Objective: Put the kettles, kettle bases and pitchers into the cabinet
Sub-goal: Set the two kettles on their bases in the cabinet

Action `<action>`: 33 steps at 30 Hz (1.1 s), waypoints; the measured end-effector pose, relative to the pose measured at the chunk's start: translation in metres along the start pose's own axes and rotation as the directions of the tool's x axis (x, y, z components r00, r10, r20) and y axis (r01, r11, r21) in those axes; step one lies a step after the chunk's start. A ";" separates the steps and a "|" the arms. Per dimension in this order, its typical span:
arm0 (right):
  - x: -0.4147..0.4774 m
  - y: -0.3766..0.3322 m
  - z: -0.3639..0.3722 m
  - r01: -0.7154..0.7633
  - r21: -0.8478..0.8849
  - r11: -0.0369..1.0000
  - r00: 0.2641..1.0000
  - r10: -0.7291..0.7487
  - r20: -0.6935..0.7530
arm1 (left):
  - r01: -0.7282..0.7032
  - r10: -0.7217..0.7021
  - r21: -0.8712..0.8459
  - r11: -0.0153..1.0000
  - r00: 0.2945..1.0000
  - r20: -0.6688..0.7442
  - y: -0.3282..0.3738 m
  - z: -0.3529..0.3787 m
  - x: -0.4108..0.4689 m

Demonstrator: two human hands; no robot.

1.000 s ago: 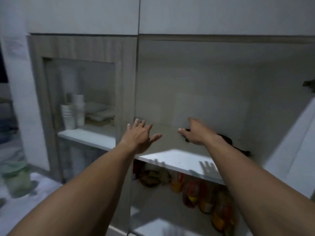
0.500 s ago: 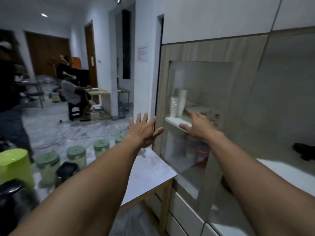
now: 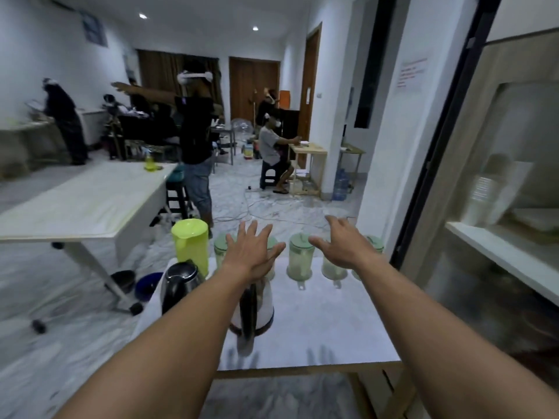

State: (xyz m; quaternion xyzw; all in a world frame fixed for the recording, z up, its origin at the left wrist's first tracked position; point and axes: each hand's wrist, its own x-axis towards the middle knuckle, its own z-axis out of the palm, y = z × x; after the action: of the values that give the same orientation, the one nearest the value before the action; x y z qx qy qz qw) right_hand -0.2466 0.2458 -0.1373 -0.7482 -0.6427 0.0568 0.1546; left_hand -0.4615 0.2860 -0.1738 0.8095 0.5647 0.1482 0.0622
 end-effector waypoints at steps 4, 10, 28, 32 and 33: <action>0.018 -0.032 0.057 0.090 0.063 0.994 0.991 -0.096 0.097 | 0.151 -0.152 -0.017 0.988 0.988 -0.032 -0.049 0.022 -0.013; 0.026 -0.069 0.137 0.142 0.109 0.984 0.959 -0.164 0.233 | 0.332 -0.333 -0.033 0.943 0.938 -0.094 -0.117 0.061 -0.037; 0.018 -0.102 0.295 -0.429 0.635 0.642 0.902 0.336 0.270 | 0.632 -0.742 -0.674 0.382 0.644 0.184 -0.234 0.152 -0.041; 0.025 -0.101 0.309 -0.496 0.757 0.424 0.852 0.406 0.331 | 0.610 -0.751 -0.727 0.314 0.628 0.203 -0.243 0.159 -0.028; 0.026 -0.101 0.311 -0.495 0.769 0.404 0.846 0.425 0.321 | 0.598 -0.746 -0.738 0.313 0.636 0.199 -0.242 0.160 -0.026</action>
State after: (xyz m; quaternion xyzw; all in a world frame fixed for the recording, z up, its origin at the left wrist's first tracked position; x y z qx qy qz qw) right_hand -0.4263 0.3332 -0.3977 -0.7279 -0.3111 0.4209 0.4430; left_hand -0.6375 0.3582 -0.3946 0.3775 0.7370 0.3982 0.3946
